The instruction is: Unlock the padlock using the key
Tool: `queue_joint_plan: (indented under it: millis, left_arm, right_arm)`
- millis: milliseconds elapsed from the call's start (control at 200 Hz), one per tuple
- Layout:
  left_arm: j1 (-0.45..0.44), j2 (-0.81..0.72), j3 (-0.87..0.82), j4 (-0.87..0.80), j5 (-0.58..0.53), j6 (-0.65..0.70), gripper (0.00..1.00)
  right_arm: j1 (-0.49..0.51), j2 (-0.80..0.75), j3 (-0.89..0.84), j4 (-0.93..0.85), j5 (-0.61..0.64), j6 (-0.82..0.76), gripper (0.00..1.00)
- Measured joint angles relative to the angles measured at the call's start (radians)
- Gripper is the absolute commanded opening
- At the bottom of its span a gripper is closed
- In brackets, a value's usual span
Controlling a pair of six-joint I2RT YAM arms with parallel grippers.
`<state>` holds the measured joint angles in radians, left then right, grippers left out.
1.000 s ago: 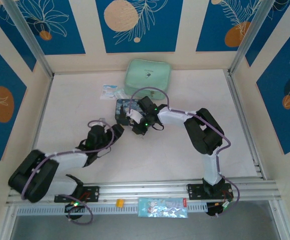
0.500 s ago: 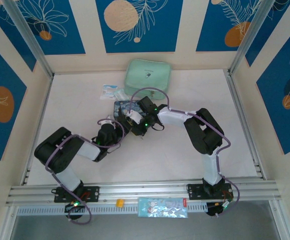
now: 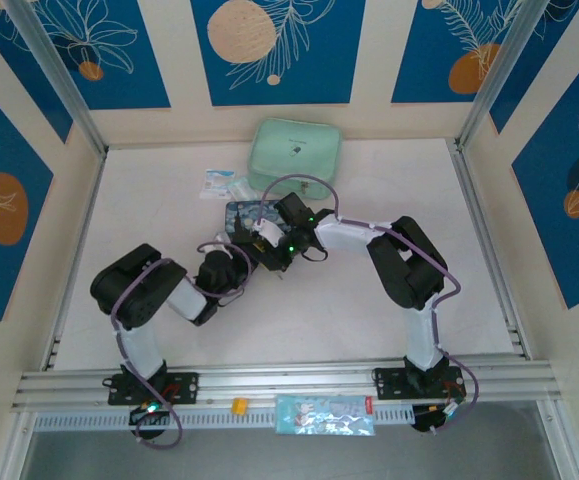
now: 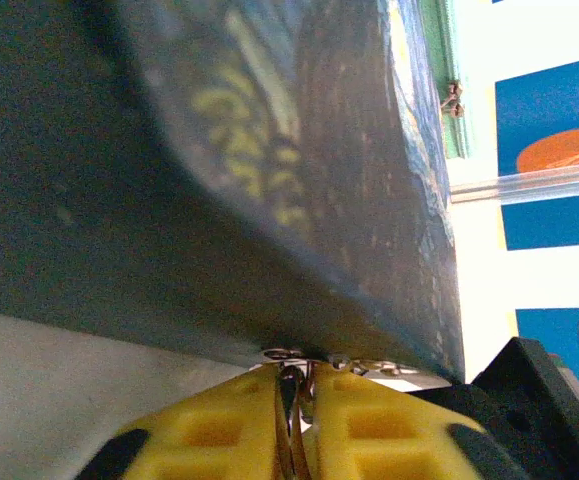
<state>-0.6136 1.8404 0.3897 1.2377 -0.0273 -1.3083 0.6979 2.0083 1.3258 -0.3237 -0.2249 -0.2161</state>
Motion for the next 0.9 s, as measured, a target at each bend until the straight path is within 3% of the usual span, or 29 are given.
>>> queue_joint_plan:
  millis: [170, 360, 380, 650, 900]
  left_arm:
    - [0.0, 0.023, -0.006, 0.049, 0.0, -0.033, 0.0]
    - [0.0, 0.029, -0.013, 0.061, -0.014, -0.037, 0.0]
    - [0.0, 0.029, -0.014, 0.063, -0.017, -0.037, 0.0]
    - [0.0, 0.034, -0.03, 0.091, -0.041, -0.037, 0.0]
    - [-0.002, 0.033, -0.051, 0.111, -0.053, -0.028, 0.0]
  right_arm:
    - [0.0, 0.0, -0.004, 0.003, 0.007, 0.008, 0.04]
    - [0.007, -0.026, -0.007, -0.04, 0.005, 0.069, 0.6]
    - [0.007, -0.035, -0.009, -0.046, 0.003, 0.069, 0.63]
    - [-0.021, -0.205, -0.05, -0.105, 0.005, 0.235, 0.68]
    - [-0.115, -0.217, -0.016, -0.108, 0.105, 0.553, 0.74]
